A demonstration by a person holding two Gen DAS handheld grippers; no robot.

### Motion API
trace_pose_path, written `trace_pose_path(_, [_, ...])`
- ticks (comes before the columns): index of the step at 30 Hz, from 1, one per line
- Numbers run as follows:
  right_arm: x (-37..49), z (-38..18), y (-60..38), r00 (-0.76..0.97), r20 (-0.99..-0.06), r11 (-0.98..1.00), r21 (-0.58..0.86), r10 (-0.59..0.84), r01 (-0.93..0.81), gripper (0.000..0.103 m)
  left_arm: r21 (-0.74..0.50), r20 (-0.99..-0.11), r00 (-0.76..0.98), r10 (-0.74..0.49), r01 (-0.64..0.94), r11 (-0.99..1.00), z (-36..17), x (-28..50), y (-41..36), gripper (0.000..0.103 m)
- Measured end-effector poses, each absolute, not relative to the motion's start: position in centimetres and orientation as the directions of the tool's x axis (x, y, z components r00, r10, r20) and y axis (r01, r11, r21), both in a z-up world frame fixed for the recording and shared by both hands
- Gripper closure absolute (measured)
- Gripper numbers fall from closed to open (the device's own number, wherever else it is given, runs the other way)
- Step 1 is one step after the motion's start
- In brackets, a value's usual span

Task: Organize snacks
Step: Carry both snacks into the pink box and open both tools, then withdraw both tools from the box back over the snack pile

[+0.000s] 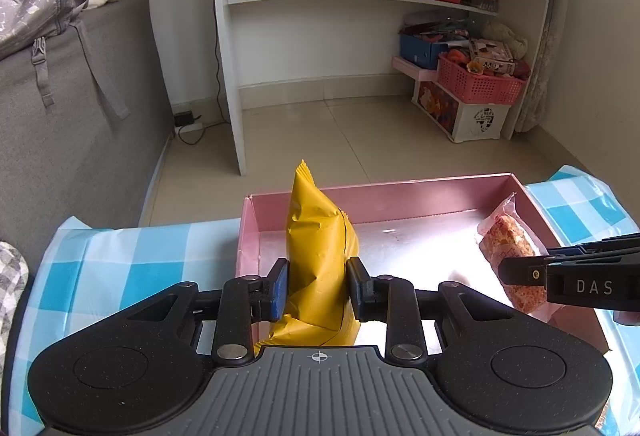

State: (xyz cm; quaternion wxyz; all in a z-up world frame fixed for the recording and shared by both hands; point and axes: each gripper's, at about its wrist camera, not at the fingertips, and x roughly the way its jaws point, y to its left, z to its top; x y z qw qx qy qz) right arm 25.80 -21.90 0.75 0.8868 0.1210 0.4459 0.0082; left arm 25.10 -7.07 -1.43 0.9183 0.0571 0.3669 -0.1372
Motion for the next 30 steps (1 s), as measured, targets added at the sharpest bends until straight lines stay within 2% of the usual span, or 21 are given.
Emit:
trace_pose_path(3, [25.9,0.5,-21.7,0.604,-0.788,0.975,0.208,0.119,0.079,0.080,0.016,-0.687,0.698,-0.202,0.293,0.956,-2.1,25.7,-7.4,0.073])
trace_pose_path(6, [25.6,0.5,-21.7,0.617,-0.777,0.976,0.207,0.122,0.069,0.073,0.023,-0.668,0.717,-0.198,0.286,0.958,-2.4,25.8,-7.4,0.070])
trace_pose_path(7, [25.5,0.6,-21.7,0.619,-0.776,0.976,0.209,0.123,0.067,0.063,0.025,-0.667,0.719,-0.193,0.281,0.959,-2.5,25.8,-7.4,0.065])
trace_pose_path(8, [25.4,0.6,-21.7,0.621,-0.774,0.975,0.210,0.123,0.068,0.058,0.023,-0.667,0.720,-0.194,0.279,0.960,-2.5,25.8,-7.3,0.060])
trace_pose_path(9, [25.3,0.7,-21.7,0.623,-0.772,0.975,0.210,0.122,0.069,0.052,0.017,-0.664,0.721,-0.199,0.281,0.960,-2.4,25.7,-7.3,0.051])
trace_pose_path(11, [25.0,1.0,-21.8,0.626,-0.770,0.974,0.214,0.122,0.074,0.048,0.015,-0.657,0.724,-0.210,0.291,0.957,-2.1,25.5,-7.3,0.045])
trace_pose_path(13, [24.9,1.3,-21.9,0.627,-0.768,0.970,0.228,0.128,0.081,0.040,0.020,-0.651,0.728,-0.216,0.301,0.953,-1.7,25.2,-7.3,0.033])
trace_pose_path(15, [24.6,1.8,-21.9,0.634,-0.761,0.966,0.245,0.138,0.084,0.035,0.027,-0.644,0.734,-0.215,0.303,0.953,-1.1,24.7,-7.3,0.029])
trace_pose_path(20, [23.8,3.1,-21.7,0.638,-0.759,0.967,0.238,0.130,0.086,0.028,0.032,-0.639,0.737,-0.220,0.311,0.950,0.3,23.0,-6.8,0.020])
trace_pose_path(22, [23.2,3.5,-21.6,0.638,-0.760,0.969,0.232,0.126,0.085,0.019,0.031,-0.647,0.730,-0.222,0.316,0.948,0.9,22.1,-6.5,0.015])
trace_pose_path(30, [19.9,5.1,-20.9,0.631,-0.767,0.976,0.205,0.113,0.074,0.012,0.025,-0.661,0.720,-0.214,0.306,0.952,2.9,17.4,-5.1,0.008])
